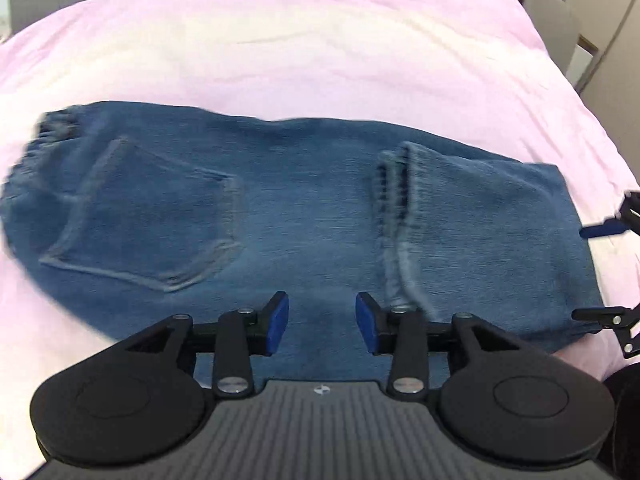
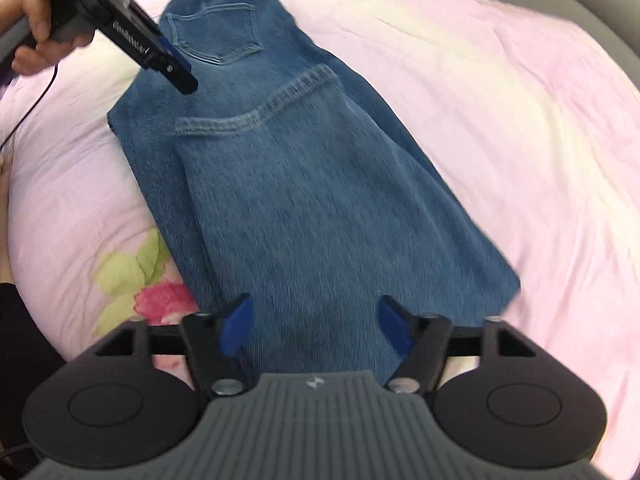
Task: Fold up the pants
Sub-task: 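Move the left gripper to the elastic waistband and close on it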
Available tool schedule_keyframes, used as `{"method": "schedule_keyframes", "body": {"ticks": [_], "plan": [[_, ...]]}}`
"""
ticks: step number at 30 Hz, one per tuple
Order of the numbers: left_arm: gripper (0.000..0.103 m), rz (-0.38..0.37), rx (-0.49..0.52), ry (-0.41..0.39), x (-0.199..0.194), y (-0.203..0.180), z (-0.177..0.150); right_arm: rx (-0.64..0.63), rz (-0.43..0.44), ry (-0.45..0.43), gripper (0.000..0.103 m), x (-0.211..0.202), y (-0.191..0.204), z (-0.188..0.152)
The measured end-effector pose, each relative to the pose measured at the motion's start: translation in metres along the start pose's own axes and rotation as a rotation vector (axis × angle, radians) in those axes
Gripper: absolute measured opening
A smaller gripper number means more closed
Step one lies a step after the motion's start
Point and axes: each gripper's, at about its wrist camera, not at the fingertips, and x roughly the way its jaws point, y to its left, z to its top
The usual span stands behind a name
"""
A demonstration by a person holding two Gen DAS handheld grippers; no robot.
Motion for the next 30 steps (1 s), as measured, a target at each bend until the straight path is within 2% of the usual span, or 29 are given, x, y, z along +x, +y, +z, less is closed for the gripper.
{"method": "schedule_keyframes", "body": {"ticks": [5,8,11,16,20,25,30], "plan": [[0.050,0.023,-0.087,-0.032,-0.019,0.044,-0.010,-0.130,-0.017,0.007,0.081,0.042,-0.003,0.035],[0.050,0.023,-0.124,-0.038,-0.024,0.068,-0.015,-0.121,0.048,0.015,0.082,0.068,-0.012,0.056],[0.051,0.022,-0.158,-0.034,-0.026,0.093,-0.020,-0.131,0.108,-0.014,0.082,0.088,-0.008,0.083],[0.057,0.012,-0.252,-0.042,-0.024,0.130,-0.026,-0.232,0.128,-0.043,0.083,0.111,0.014,0.123],[0.065,-0.015,-0.319,-0.078,-0.026,0.158,-0.028,-0.333,0.134,-0.004,0.086,0.116,0.020,0.138],[0.075,-0.030,-0.442,-0.138,-0.024,0.195,-0.030,-0.350,0.151,0.063,0.089,0.127,0.023,0.153],[0.077,-0.067,-0.569,-0.176,-0.011,0.232,-0.025,-0.321,0.170,0.148,0.091,0.146,0.024,0.166]]}}
